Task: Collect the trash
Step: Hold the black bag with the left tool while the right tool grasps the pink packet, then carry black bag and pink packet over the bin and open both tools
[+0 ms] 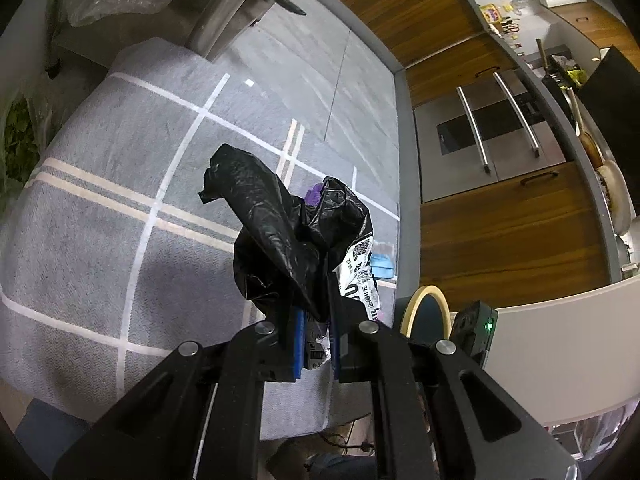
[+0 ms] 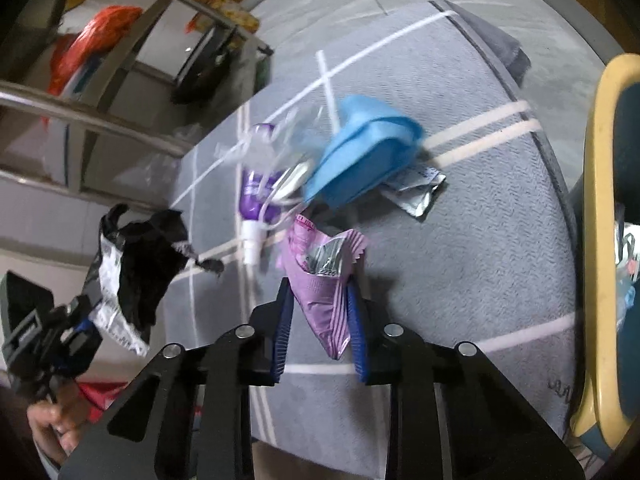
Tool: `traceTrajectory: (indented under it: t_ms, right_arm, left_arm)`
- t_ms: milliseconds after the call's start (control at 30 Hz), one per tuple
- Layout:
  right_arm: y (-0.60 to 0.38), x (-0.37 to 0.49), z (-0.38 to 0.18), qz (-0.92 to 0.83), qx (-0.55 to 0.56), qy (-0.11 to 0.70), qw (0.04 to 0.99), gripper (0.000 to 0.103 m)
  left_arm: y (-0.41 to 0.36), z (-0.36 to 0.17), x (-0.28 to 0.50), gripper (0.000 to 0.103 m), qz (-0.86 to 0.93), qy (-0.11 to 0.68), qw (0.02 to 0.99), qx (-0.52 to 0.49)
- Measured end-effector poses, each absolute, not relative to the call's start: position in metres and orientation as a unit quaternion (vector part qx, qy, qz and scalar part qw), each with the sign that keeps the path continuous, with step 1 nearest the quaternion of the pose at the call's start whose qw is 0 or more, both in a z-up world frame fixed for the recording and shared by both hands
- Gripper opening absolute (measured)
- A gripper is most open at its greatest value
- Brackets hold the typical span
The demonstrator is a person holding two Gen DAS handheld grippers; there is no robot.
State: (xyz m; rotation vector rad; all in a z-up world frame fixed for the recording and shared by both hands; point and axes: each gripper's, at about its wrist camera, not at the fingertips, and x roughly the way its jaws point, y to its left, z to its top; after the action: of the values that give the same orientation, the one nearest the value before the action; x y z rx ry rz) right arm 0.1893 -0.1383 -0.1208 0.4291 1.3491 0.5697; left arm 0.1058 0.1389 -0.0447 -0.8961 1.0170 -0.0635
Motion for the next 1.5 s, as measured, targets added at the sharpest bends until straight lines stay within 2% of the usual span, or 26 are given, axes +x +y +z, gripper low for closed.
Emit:
traceTrajectory:
  t_ms: [300, 867, 1200, 1500]
  right_arm:
    - [-0.152, 0.159, -0.094, 0.295, 0.166, 0.600, 0.724, 0.023]
    - [-0.234, 0.136, -0.025, 0.271, 0.177, 0.504, 0.801, 0.023]
    - [-0.287, 0.137, -0.016, 0.227, 0.200, 0.467, 0.831, 0.023]
    - [-0.323, 0.135, -0.017, 0.198, 0.221, 0.454, 0.840, 0.023]
  left_arm:
    - [0.126, -0.029, 0.102, 0.009, -0.045, 0.455, 0.788, -0.411]
    - [0.089, -0.007, 0.106, 0.009, -0.077, 0.438, 0.803, -0.397]
    - [0.049, 0.012, 0.124, 0.009, -0.117, 0.426, 0.817, -0.370]
    - [-0.017, 0.017, 0.148, 0.009, -0.172, 0.440, 0.813, -0.341]
